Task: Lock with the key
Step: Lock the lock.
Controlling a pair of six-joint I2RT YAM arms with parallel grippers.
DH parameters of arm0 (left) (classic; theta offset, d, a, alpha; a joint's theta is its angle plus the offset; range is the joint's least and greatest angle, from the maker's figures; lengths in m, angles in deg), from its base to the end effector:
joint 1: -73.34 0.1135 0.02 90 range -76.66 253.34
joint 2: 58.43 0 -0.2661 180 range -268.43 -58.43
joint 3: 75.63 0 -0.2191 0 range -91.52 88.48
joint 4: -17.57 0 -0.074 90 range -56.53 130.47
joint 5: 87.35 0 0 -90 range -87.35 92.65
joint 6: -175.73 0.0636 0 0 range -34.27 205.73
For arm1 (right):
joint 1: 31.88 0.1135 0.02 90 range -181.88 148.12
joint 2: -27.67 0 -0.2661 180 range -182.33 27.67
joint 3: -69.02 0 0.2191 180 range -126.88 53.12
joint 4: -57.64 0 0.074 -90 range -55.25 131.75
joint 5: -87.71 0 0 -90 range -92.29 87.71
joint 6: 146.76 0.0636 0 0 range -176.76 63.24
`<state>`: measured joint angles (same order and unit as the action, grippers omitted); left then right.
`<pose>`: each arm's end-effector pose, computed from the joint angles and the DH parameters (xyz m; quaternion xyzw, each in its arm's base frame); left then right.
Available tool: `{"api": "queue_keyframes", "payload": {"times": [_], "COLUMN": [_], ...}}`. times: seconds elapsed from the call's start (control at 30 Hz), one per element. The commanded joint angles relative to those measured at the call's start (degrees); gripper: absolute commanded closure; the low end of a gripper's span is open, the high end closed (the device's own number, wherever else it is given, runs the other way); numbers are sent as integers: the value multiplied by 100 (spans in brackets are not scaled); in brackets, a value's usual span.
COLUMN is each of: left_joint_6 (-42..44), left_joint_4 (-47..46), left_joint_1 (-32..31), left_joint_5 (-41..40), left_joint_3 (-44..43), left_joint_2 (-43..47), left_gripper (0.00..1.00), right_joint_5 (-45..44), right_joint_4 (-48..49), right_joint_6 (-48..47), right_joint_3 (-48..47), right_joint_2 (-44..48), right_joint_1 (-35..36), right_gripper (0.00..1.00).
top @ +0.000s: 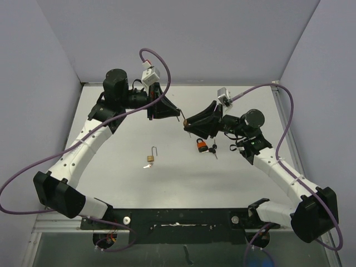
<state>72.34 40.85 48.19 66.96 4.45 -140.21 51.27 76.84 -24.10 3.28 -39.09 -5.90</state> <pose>0.2394 -0.1757 0.4360 0.4212 0.5848 -0.5593 0.4096 0.1936 0.1512 0.3890 -0.3338 0.5440 0.5845 0.5010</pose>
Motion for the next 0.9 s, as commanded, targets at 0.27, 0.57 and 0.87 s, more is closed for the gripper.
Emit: {"api": "queue_keyframes", "payload": {"times": [0.27, 0.57, 0.87], "left_joint_6": [623, 1750, 1960], "left_joint_4": [722, 2586, 2892], "left_joint_1": [3, -304, -830], "left_joint_5": [-111, -1192, -1894], "left_joint_3": [-524, -1485, -1865], "left_joint_2": [256, 290, 318], "left_gripper": [100, 100, 100], "right_joint_5": [-479, -959, -957], "right_joint_4": [-1099, -1632, -1779], "right_joint_6": [-994, -1502, -1715], "right_joint_3": [-632, -707, -983], "right_joint_2": [327, 664, 495], "right_joint_1": [386, 399, 409], "right_gripper": [61, 45, 45]}}
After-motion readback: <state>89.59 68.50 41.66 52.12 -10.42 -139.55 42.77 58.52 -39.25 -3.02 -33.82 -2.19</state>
